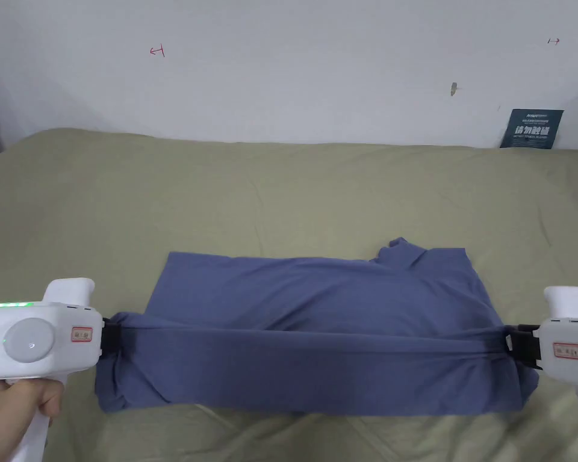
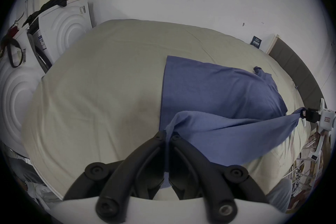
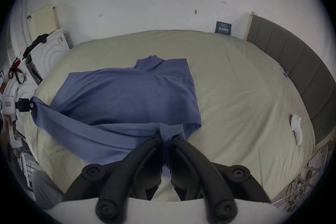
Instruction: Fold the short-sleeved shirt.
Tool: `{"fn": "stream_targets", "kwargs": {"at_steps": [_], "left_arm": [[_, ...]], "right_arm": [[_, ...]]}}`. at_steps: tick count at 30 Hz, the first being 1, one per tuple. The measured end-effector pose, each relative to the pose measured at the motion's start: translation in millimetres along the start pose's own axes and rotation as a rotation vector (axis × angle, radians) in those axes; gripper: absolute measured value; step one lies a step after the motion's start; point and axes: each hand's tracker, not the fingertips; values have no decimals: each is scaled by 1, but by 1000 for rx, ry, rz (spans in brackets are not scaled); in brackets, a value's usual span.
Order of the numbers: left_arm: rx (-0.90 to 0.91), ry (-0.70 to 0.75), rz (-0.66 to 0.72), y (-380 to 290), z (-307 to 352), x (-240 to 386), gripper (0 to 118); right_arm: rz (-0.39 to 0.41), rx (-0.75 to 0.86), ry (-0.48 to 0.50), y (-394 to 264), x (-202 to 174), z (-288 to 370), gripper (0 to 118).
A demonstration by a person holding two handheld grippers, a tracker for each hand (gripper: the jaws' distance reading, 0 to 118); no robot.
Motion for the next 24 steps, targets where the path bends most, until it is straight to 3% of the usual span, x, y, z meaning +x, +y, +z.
{"fn": "stream_targets", "kwargs": {"at_steps": [7,8,9,10,11,12,13,16,18,19,20,21,22,24], "left_arm": [[-72,24,-25,35,-73,17,2],[-76,27,-22,36,-81,20,2],[-83,24,-19,36,-87,20,6],[-85,26,-11,34,-90,20,26],[-83,34,0,31,-91,19,81],[-85,37,4,29,-99,11,111],[-91,46,12,25,-99,8,118],[-65,53,17,11,-72,3,117],[-44,56,27,-2,-53,-1,103],[-25,58,28,-8,-43,-2,83],[-7,54,18,-12,-40,-12,43],[-1,60,17,-19,-33,-13,11],[4,68,17,-25,-28,-14,0],[1,66,24,-35,-19,-15,0]], "right_arm": [[-122,-110,-9,25,16,-81,10],[-155,-129,-4,26,18,-88,17],[-181,-135,-6,26,16,-89,39],[-204,-131,-31,25,17,-92,79],[-213,-149,-55,22,18,-94,118],[-211,-140,-50,18,19,-93,115],[-198,-33,-72,11,18,-81,109],[-149,-81,-93,-12,15,-61,107],[-133,-71,-77,-12,3,-35,95],[-139,-58,-55,-18,2,-26,78],[-153,-52,-52,-25,0,-15,44],[-161,-45,-61,-35,5,-14,10],[-163,-19,-74,-43,4,-9,2],[-129,-16,-84,-57,0,1,2]]}}
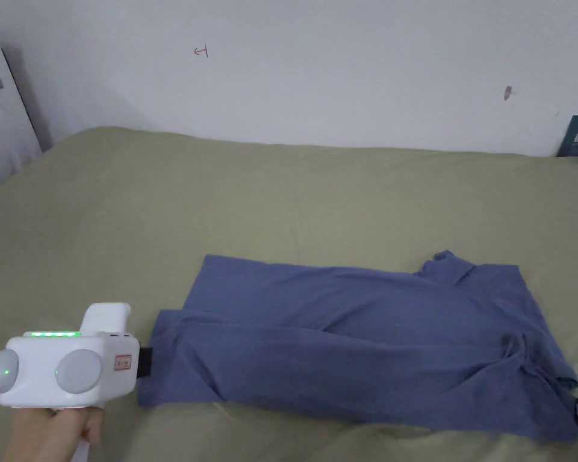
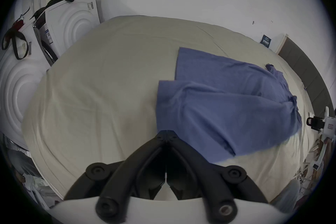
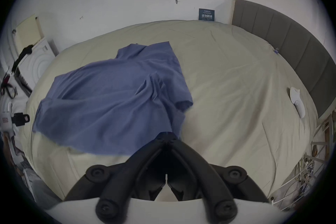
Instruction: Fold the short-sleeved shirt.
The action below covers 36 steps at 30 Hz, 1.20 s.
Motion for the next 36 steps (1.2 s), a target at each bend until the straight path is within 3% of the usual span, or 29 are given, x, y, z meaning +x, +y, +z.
{"fn": "stream_targets", "kwargs": {"at_steps": [5,6,7,8,9,14,15,16,18,19,20,21,23,24,26,28,30,32,34,35,36], "left_arm": [[-36,-36,-17,-14,0,5,0],[-46,-44,-20,-13,-3,5,14],[-60,-66,-17,-10,-7,5,52],[-96,-69,-16,-10,-12,8,108],[-108,-54,-3,-10,-19,10,118],[-135,9,3,-4,-47,22,115],[-157,14,0,-5,-53,25,110],[-166,22,-9,-3,-55,24,96],[-139,41,-35,-6,-48,31,79],[-118,21,-60,-7,-43,33,60],[-102,-10,-64,-6,-41,30,24],[-84,12,-82,-5,-37,31,4],[-91,-39,-78,-5,-34,31,4],[-109,-18,-79,-3,-28,37,4],[-112,-17,-96,-2,-26,40,4],[-105,1,-110,3,-33,36,4],[-108,-1,-105,5,-34,34,4],[-117,-8,-95,5,-37,31,4],[-121,-9,-94,6,-38,29,4],[-121,-10,-93,6,-38,28,4],[-121,-11,-93,4,-36,30,4]], "right_arm": [[71,-44,43,-18,-3,2,2],[80,-38,50,-18,-2,0,2],[83,-40,53,-17,0,-2,2],[86,-45,59,-16,3,-5,2],[101,-32,44,-19,-6,-1,2],[104,-37,43,-16,-9,-11,2],[101,-39,40,-14,-8,-14,2],[97,-41,35,-14,-8,-17,2],[87,-48,32,-10,-6,-22,2],[82,-52,32,-9,-5,-24,2],[77,-56,36,-7,-4,-26,2],[68,-62,43,-4,-4,-27,2],[60,-62,44,1,-3,-30,5],[51,-58,35,4,-3,-31,22],[24,-63,45,11,-1,-36,91],[5,-150,106,16,-1,-50,102],[8,-159,52,19,-2,-68,100],[54,-210,1,19,-5,-82,87],[55,-199,30,15,-3,-84,74],[26,-180,81,14,-2,-77,61],[34,-175,63,14,-2,-69,44]]}}
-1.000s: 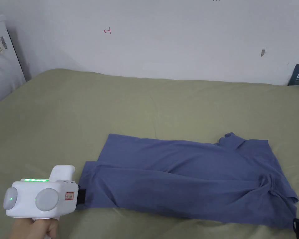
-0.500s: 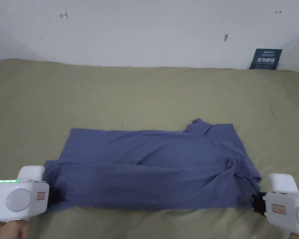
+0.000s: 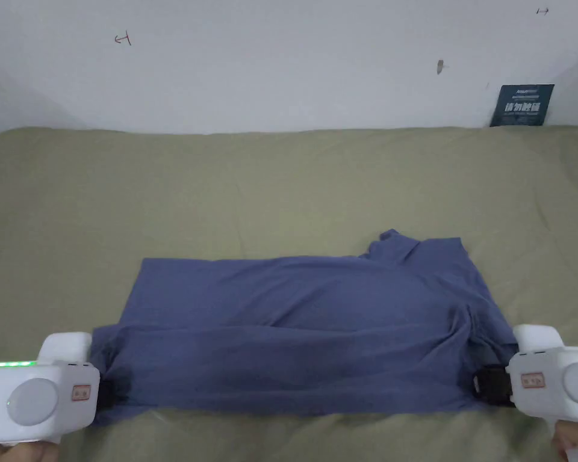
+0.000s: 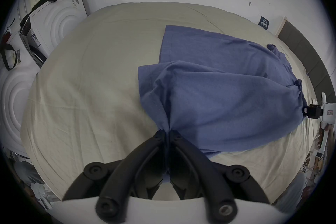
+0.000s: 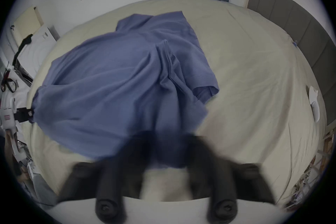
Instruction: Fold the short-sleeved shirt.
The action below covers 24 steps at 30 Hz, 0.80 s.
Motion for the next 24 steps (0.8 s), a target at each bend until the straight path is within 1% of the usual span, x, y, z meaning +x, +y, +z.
{"fn": "stream_targets", "kwargs": {"at_steps": [1,3,5,8,10,11,16,18,24], "left_arm": [[0,-2,-2,0,1,0,4],[2,3,-10,0,4,-1,4],[7,6,-9,-3,12,0,4],[12,1,-13,-8,27,-5,4],[18,-2,-7,-15,39,-9,4],[20,-7,-2,-21,47,-13,4],[-2,-34,-7,-70,85,-20,4],[-10,-32,-12,-95,98,-24,4],[-38,-47,10,-138,111,-33,4]], "right_arm": [[0,33,46,-2,0,8,15],[-1,36,22,-6,-3,21,15],[14,62,30,-10,-2,34,15],[6,71,48,-18,0,55,15],[15,75,50,-27,1,68,15],[29,79,47,-35,2,77,15],[23,59,59,-87,8,106,15],[37,47,63,-113,9,116,15],[31,17,69,-155,13,129,16]]}}
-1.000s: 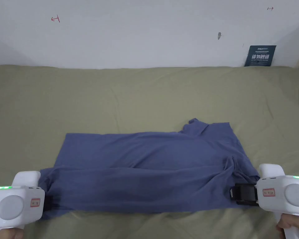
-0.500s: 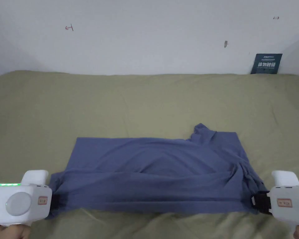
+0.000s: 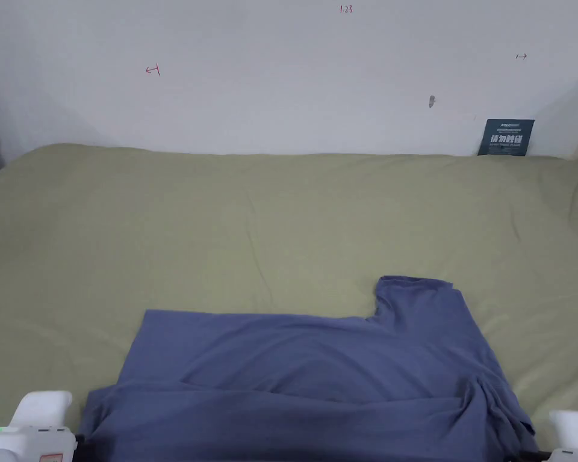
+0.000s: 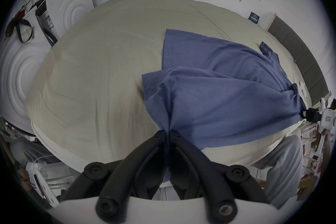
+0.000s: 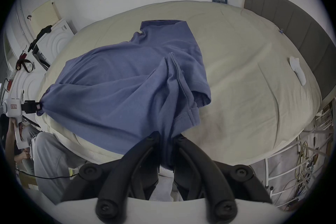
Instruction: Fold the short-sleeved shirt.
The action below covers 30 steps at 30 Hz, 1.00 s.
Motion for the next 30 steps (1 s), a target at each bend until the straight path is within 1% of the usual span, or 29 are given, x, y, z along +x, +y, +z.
{"fn": "stream_targets", "kwargs": {"at_steps": [3,4,5,6,7,8,10,11,12,13,14,15,16,17,18,20,22,23,27,28,29,30], "left_arm": [[15,-26,12,-4,-3,-1,6],[15,-26,17,-4,-5,-2,9],[13,-19,23,-3,-5,-2,46],[10,-17,25,-4,-5,-4,92],[8,-15,33,-5,-4,-5,118],[75,-53,48,-2,2,-3,117],[121,-42,99,7,10,0,116],[183,-53,91,14,15,3,116],[209,-56,68,23,23,8,115],[230,-48,49,32,25,15,110],[265,-37,35,40,27,21,91],[299,-47,11,49,27,27,64],[312,-50,-1,57,28,33,28],[307,-43,1,66,22,39,0],[314,-35,2,75,15,44,0],[312,-52,4,96,3,48,0],[308,-27,1,114,-14,53,0],[273,-14,-6,124,-25,54,0],[226,28,3,165,-68,47,0],[206,27,14,172,-78,47,6],[172,43,14,180,-90,46,41],[133,59,-5,187,-103,45,83]], "right_arm": [[-20,8,4,2,0,-3,35],[-22,5,-23,3,-1,-3,43],[-6,-7,-83,6,-1,-4,90],[12,-9,-96,6,-2,-1,115],[30,60,-72,4,0,8,117],[55,111,-77,8,-1,15,112],[67,146,-61,16,-5,21,113],[60,141,-57,24,-8,24,112],[55,144,-59,33,-12,26,111],[49,179,-57,44,-20,30,106],[40,231,-51,52,-25,32,83],[36,263,-55,60,-30,33,48],[35,273,-60,66,-34,30,7],[37,297,-79,73,-37,25,2],[45,332,-87,79,-40,23,2],[66,312,-78,90,-43,13,2],[95,308,-95,101,-48,0,2],[99,299,-102,107,-47,-7,2],[84,271,-96,125,-41,-30,2],[82,265,-98,129,-39,-35,2],[80,258,-101,133,-35,-42,2],[78,249,-110,136,-32,-48,2]]}}
